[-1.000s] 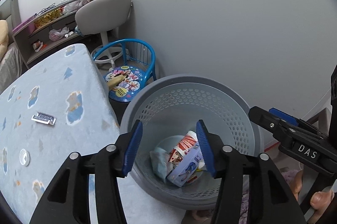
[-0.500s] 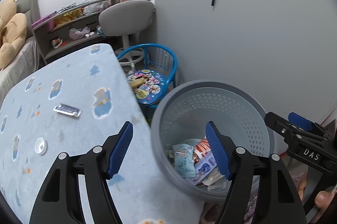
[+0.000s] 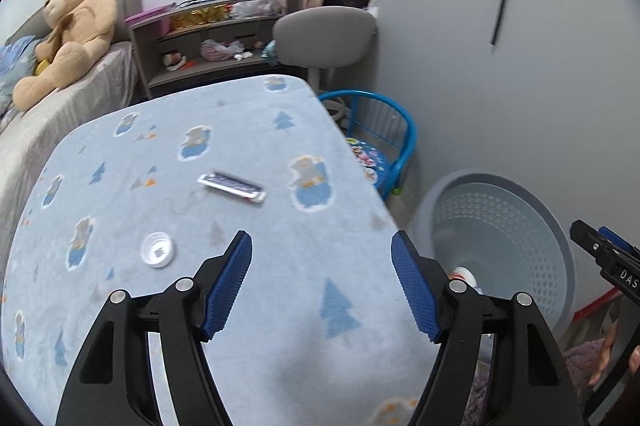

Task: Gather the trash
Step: 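Move both open tools back over the table toward the bottle cap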

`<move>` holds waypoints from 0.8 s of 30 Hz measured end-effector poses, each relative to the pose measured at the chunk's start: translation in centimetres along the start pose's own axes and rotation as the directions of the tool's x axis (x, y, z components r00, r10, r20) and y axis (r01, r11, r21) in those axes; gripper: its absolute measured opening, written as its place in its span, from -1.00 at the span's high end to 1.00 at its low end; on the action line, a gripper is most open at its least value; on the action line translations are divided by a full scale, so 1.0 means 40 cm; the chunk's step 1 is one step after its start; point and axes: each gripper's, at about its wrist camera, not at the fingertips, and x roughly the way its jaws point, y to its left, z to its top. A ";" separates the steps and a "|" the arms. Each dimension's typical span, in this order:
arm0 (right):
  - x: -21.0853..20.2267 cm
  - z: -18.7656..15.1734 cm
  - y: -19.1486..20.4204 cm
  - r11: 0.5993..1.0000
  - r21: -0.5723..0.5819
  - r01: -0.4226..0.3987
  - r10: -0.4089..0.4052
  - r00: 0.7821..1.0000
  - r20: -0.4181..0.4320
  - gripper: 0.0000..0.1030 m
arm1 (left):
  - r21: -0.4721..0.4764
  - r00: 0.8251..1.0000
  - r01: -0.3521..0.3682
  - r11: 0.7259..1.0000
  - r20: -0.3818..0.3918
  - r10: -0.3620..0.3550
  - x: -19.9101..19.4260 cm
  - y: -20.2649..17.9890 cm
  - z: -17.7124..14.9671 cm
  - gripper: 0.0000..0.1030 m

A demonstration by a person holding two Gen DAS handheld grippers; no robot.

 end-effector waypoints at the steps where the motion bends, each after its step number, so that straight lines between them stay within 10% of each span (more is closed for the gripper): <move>1: 0.003 0.001 0.008 1.000 -0.003 -0.006 0.006 1.000 -0.002 -0.87 | -0.011 1.000 -0.013 1.000 0.003 0.013 -0.001 0.021 0.000 -0.36; 24: 0.086 0.026 0.215 0.988 -0.070 -0.139 0.135 0.989 -0.063 -0.87 | -0.182 0.982 -0.183 0.966 -0.083 0.170 0.061 0.353 -0.061 -0.38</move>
